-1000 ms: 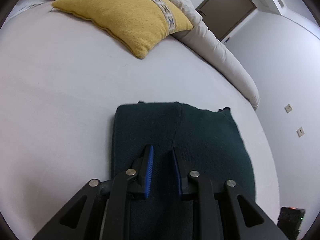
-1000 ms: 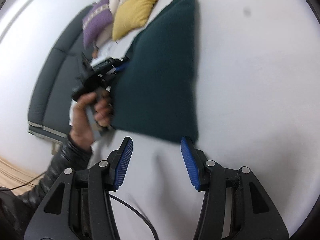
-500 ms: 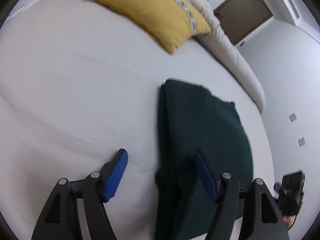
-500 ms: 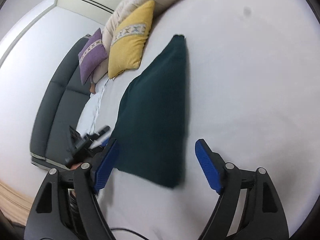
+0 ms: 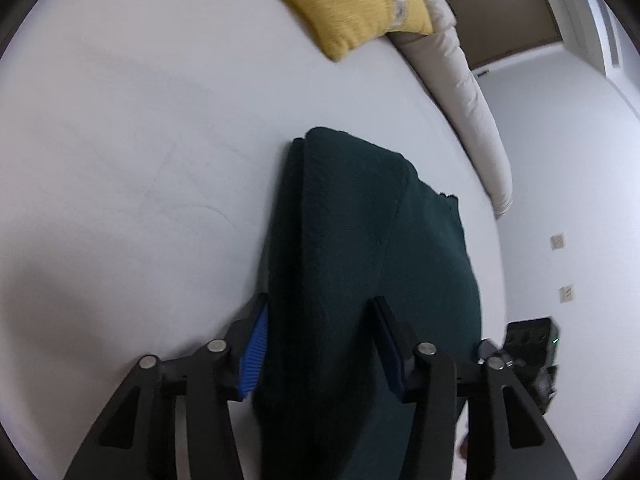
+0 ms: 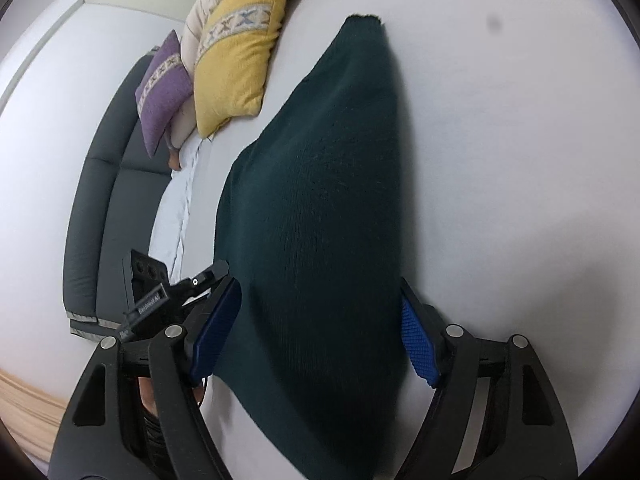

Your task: Fold small clothes

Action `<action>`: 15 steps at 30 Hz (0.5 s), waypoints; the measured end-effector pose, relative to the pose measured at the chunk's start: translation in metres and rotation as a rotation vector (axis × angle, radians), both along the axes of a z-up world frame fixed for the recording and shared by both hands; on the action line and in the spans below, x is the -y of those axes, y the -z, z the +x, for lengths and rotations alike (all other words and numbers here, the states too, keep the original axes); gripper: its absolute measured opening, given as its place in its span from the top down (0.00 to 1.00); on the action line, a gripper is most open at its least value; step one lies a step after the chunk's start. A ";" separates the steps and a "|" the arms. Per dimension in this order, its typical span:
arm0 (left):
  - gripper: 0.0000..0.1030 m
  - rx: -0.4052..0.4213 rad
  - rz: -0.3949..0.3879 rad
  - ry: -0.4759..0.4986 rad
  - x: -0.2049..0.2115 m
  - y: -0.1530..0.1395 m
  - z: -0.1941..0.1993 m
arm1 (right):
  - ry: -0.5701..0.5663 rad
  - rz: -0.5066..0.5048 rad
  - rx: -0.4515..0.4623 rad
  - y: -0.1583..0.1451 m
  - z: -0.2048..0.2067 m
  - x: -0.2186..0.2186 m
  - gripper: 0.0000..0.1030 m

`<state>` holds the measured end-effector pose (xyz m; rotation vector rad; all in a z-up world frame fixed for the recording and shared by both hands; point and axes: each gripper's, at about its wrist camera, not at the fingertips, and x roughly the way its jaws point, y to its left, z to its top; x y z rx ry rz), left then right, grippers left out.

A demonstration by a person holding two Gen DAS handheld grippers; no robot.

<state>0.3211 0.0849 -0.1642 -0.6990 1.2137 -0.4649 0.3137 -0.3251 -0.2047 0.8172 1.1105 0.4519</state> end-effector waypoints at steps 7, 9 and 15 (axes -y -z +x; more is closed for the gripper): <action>0.71 -0.019 -0.062 -0.009 -0.005 0.008 0.000 | 0.002 -0.046 -0.012 -0.003 0.002 -0.006 0.54; 0.74 -0.011 -0.054 -0.017 -0.003 0.005 -0.003 | 0.014 -0.071 0.000 -0.010 -0.003 -0.007 0.58; 0.77 0.054 0.014 0.002 0.010 -0.029 -0.024 | -0.009 -0.159 0.065 -0.051 -0.029 -0.018 0.63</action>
